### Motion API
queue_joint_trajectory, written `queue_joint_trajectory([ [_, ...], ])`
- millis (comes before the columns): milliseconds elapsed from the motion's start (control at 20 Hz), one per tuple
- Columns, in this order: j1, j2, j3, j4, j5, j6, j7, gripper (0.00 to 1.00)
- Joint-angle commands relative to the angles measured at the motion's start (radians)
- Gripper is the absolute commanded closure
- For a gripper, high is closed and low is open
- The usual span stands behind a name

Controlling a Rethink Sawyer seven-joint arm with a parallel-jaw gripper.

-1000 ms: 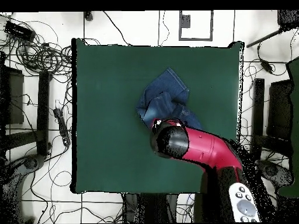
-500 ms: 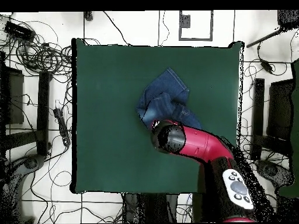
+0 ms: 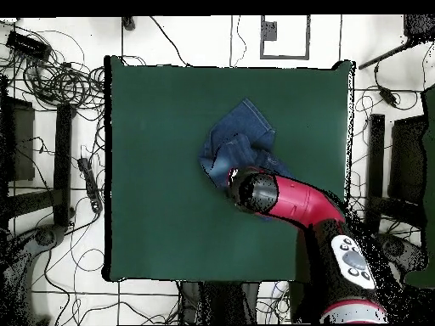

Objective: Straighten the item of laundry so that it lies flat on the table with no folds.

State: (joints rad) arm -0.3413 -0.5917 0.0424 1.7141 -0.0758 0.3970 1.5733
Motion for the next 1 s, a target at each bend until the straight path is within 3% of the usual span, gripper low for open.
queue_joint_trajectory([
  [50,0.005,0.083,0.123,-0.085,0.003,0.03,0.056,0.0],
  [350,0.005,0.079,0.129,-0.073,-0.011,-0.009,0.067,0.0],
  [400,0.002,0.077,0.131,-0.067,-0.009,-0.021,0.075,1.0],
  [650,0.034,0.052,0.095,-0.072,-0.006,0.018,0.095,1.0],
  [1000,0.034,-0.009,0.089,0.027,0.024,0.016,0.147,1.0],
])
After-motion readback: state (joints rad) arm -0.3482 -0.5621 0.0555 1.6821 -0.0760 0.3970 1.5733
